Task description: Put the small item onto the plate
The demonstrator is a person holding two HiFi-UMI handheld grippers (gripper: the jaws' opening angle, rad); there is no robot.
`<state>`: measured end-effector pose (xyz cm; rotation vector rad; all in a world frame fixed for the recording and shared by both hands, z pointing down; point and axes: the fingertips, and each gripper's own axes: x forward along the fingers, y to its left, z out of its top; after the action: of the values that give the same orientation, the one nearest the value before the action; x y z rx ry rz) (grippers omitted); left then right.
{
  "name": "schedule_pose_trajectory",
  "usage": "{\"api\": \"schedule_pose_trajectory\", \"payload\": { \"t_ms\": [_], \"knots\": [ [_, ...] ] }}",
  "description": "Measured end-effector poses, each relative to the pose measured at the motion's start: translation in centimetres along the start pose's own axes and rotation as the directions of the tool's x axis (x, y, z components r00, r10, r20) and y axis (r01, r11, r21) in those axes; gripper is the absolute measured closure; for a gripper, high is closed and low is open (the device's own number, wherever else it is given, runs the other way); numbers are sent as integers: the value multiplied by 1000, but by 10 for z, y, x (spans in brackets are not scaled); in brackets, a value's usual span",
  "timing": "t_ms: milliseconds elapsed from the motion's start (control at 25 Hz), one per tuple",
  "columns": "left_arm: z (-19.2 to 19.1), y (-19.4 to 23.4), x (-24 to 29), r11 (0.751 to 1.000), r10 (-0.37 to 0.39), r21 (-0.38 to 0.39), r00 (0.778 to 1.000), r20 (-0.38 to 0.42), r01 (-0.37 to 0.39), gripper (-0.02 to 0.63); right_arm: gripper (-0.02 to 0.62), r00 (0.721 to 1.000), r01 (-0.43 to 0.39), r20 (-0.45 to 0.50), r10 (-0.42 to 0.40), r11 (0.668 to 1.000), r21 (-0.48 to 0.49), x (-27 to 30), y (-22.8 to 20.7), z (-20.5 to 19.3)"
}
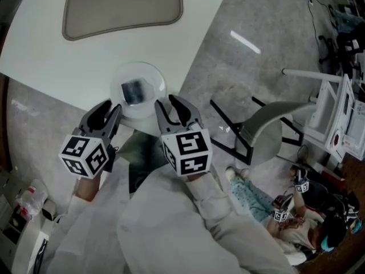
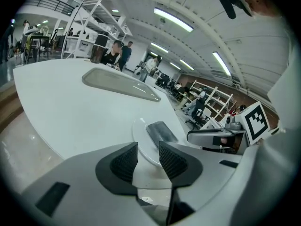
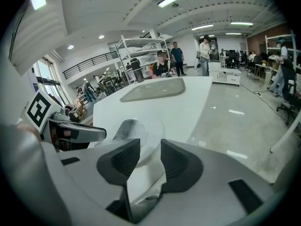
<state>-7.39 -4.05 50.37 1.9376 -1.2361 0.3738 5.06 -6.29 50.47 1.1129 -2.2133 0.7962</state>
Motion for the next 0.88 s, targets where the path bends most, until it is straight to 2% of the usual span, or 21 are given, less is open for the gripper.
{"api": "schedule_pose_trajectory", "payload": {
  "t_ms": [280,880],
  "knots": [
    [0,6,-1,997,21,-67,1000,-14,-22,457,459,999,-8,-31,8,1000,10,8,-2,0],
    [2,2,-2,996,29,-82,999,-14,-30,454,459,996,-30,-80,33,999,33,12,1,-2]
  ]
}}
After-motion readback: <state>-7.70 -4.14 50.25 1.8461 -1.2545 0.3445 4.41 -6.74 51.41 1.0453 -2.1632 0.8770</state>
